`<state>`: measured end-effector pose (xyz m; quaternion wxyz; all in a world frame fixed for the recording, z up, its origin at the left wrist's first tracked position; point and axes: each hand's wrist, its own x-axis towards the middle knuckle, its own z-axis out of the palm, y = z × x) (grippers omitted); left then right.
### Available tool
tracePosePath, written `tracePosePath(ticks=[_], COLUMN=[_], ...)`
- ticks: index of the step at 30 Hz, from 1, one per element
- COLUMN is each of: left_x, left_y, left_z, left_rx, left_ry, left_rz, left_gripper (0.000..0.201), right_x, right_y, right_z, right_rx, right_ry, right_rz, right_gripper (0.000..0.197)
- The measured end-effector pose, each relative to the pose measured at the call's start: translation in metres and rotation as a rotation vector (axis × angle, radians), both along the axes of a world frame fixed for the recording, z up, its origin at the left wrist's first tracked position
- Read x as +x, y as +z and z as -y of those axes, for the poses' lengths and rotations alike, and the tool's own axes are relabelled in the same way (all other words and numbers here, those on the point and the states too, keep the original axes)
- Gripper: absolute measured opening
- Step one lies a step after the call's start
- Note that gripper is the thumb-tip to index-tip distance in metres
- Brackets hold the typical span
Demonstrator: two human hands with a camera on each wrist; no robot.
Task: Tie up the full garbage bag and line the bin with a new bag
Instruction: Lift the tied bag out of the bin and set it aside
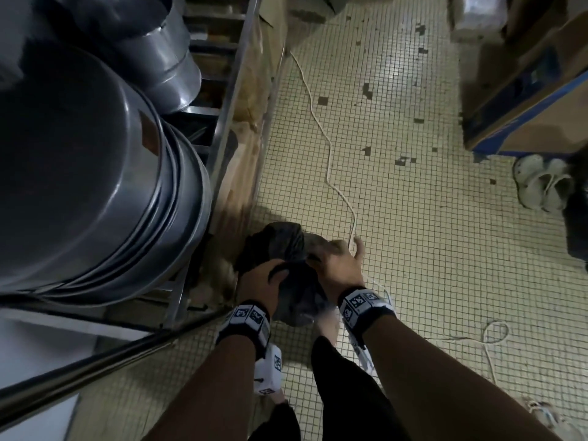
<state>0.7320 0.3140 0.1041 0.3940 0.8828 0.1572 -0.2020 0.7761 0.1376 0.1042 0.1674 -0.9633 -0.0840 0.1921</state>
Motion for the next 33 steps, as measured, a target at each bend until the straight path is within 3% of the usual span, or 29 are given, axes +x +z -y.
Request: tracePosePath(ticks=[4,7,10,16,19,22,26,29,33], left_x=[0.018,0.032,0.043,0.063,0.066,0.064,0.054,0.051,0.061], left_y=[-0.015,-0.029,-0.043,-0.074,-0.085,-0.091,-0.106,-0.125,-0.138], left_z=[0.0,0.0,-0.001,-0.006,-0.004,0.001,0.01,0.018,0.024], left_rx=[-0.043,-0.108,-0.088,-0.107,-0.069,0.066,0.37,0.503,0.529], left_ry=[0.028,0.09,0.172,0.208,0.174,0.004,-0.503,-0.61,-0.671], left_rz=[0.011,0.036,0.036,-0.013,0.068,0.205,0.196,0.143,0.038], left_gripper=[0.026,0.023,0.024,0.03,0.035,0.048,0.074,0.065,0.04], right_x=[-0.004,-0.02,-0.024,-0.008,0.007,0.018,0.025,0.026,0.025], right_y=[-0.002,-0.018,-0.041,-0.082,-0.099,-0.113,-0.127,-0.134,-0.144], right_z=[0.0,-0.002,0.001,0.004,0.005,0.005,0.008,0.011,0.017], right_rx=[-0.118,-0.155,-0.19,-0.172,-0.179,-0.181,-0.197,-0.203,-0.171], right_ry=[0.111,0.255,0.263,0.212,0.193,0.173,0.166,0.167,0.174], right_rz=[0.147,0.16,0.075,0.006,-0.013,-0.034,-0.044,-0.043,-0.057], right_gripper=[0.037,0.067,0.089,0.084,0.081,0.073,0.069,0.065,0.058])
